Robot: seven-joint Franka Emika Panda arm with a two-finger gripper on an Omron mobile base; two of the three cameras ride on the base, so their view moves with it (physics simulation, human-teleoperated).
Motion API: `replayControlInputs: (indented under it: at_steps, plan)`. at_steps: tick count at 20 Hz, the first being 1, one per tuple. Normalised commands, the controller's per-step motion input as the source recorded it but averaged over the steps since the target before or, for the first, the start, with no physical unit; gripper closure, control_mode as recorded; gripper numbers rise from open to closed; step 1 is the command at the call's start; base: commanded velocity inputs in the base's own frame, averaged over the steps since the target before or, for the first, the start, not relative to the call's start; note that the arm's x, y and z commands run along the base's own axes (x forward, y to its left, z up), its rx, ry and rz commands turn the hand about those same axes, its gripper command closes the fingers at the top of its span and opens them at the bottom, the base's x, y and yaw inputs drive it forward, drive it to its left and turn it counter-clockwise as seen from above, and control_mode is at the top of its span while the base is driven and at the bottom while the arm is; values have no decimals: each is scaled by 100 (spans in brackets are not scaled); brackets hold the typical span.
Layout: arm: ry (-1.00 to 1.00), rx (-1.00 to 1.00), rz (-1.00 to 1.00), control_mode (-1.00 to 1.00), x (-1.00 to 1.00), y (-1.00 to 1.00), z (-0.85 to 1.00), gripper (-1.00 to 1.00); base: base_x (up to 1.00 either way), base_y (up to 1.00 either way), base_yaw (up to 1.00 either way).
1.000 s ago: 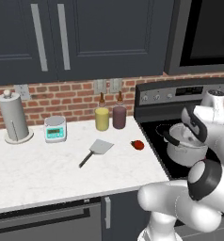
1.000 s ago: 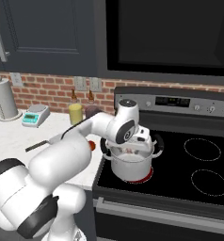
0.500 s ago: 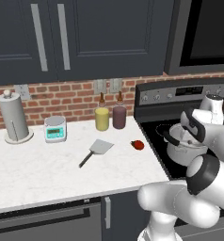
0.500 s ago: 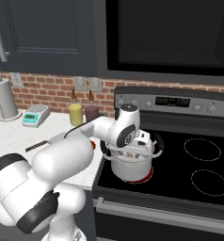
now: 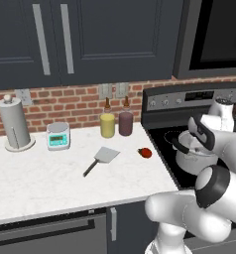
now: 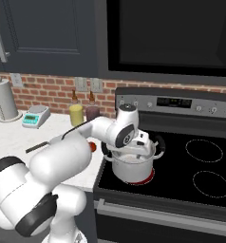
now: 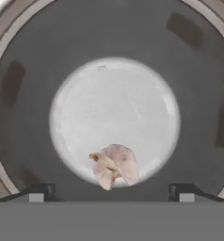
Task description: Put the garlic and tomato in the pot. Retrieve the spatula and lightly stir the vegetables in the pot.
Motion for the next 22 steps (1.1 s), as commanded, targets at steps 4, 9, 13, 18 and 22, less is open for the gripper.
replayControlInputs:
  at_steps: [4,9,13,18,22]
  plan:
    - [-12,0,0,-100,-24,8,49,-100,0,0,0]
    - [-28,0,0,-100,-81,19,97,-100,0,0,0]
    - [-18,0,0,-100,-68,50,100,-100,0,0,0]
    - [-7,-2,0,-100,-51,90,69,-100,0,0,0]
    - [1,-12,0,-100,-13,100,21,-100,0,0,0]
